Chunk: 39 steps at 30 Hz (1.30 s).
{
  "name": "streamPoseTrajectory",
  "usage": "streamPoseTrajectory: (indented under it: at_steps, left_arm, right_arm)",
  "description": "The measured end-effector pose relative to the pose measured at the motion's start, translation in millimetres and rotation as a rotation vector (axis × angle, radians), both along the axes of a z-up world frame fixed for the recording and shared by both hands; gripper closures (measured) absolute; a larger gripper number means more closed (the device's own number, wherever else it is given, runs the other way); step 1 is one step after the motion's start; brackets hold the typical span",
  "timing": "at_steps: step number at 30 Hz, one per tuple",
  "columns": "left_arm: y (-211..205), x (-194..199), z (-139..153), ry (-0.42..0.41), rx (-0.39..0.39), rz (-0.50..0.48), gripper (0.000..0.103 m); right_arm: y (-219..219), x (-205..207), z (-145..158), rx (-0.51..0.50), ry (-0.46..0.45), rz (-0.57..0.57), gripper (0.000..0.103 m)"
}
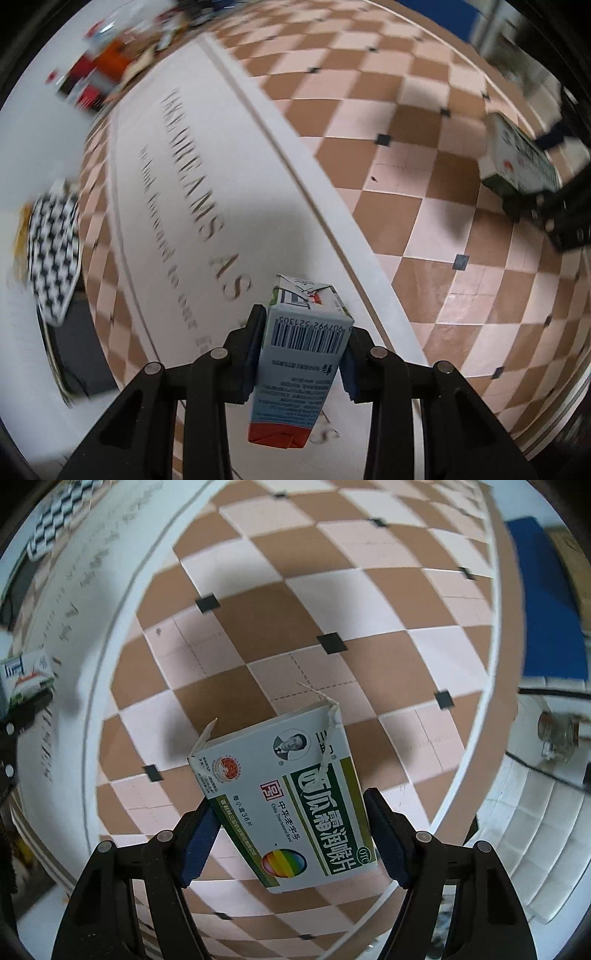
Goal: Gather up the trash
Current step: 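Carry milk carton and medicine box to the trash bin and release both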
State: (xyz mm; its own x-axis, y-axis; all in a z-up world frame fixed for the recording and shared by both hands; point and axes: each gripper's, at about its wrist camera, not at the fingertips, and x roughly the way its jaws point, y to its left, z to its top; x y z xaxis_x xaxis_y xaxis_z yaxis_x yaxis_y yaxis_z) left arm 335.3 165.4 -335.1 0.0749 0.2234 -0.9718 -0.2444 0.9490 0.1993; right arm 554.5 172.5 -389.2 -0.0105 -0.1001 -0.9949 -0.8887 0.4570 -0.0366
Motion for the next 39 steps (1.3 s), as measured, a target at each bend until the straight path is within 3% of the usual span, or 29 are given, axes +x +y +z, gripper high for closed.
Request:
streamPoseTrajectory:
  at_steps: [6,11,17,24,28,33,39]
  left_arm:
    - [-8.8,-43.6,21.6,-0.083,-0.007,0.125,0.071]
    - [-28.3,-91.2,50.8,-0.171,0.005,0.171,0.071]
    - [-47.5,-168.9,80.5,-0.268,0.024,0.181,0.071]
    - [-70.5,-286.5,96.9,-0.349,-0.017,0.181,0.071]
    - [-86.6,-345.1,84.4,-0.340,-0.084,0.182,0.071]
    - [-111.9,-395.8,48.6,-0.280,-0.192,0.220,0.071]
    - [-148.1,-433.8,-31.8,-0.155,-0.358,0.296,0.071]
  right_arm:
    - [-22.0,-25.8,36.9,0.114,-0.020,-0.109,0.027]
    - [-48.9,-77.8,69.2,0.187,-0.055,-0.149,0.027]
    - [-90.1,-160.4,105.1,0.279,-0.115,-0.209,0.027]
    - [-164.5,-290.6,136.8,0.360,-0.136,-0.354,0.027]
    - [-206.9,-365.1,131.8,0.364,-0.103,-0.437,0.027]
    - [-255.8,-442.6,97.0,0.325,-0.016,-0.516,0.027]
    - [-301.4,-499.2,26.9,0.245,0.091,-0.568,0.027]
